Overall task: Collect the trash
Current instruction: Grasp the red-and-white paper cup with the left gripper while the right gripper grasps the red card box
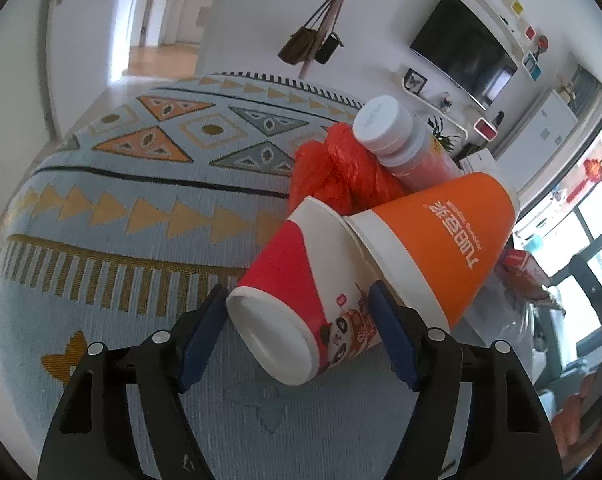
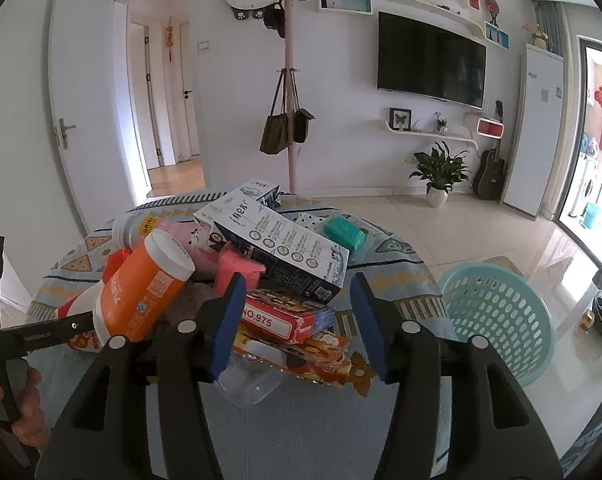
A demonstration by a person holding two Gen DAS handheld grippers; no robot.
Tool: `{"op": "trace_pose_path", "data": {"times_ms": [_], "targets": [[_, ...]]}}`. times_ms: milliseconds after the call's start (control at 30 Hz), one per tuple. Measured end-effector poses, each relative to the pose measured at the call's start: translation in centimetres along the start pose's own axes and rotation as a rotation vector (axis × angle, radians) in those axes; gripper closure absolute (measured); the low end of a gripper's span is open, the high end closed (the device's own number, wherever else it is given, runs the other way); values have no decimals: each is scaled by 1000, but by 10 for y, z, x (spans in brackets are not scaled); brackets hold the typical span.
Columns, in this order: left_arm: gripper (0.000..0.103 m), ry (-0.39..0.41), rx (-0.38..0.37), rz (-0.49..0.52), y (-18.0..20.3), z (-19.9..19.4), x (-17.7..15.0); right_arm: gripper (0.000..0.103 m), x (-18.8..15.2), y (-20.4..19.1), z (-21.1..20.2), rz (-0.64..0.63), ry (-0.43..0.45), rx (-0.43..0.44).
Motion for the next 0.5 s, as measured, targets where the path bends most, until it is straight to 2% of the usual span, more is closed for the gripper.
{"op": "trace_pose_path", "data": {"times_ms": [167,300,500], "targets": [[41,36,31,11,6,-7,-4,49,-2,-5,5,-2,-22,37],[50,96,47,29,13,-26,-8,48,-1,-13,6,-34,-17,44],[50,148,42,12,13,-53,-6,39,4,-22,8,-23,-28,117]]}}
Point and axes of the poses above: each gripper's, at about its wrist camera, not at the fingertips, and z roughly the way its jaws point, y to its right, x to its top, the point moved 3 cm from there along z, roughly the way its jaws point, and after that the axes turned 2 degrees about -z, right-handed, at the moved point
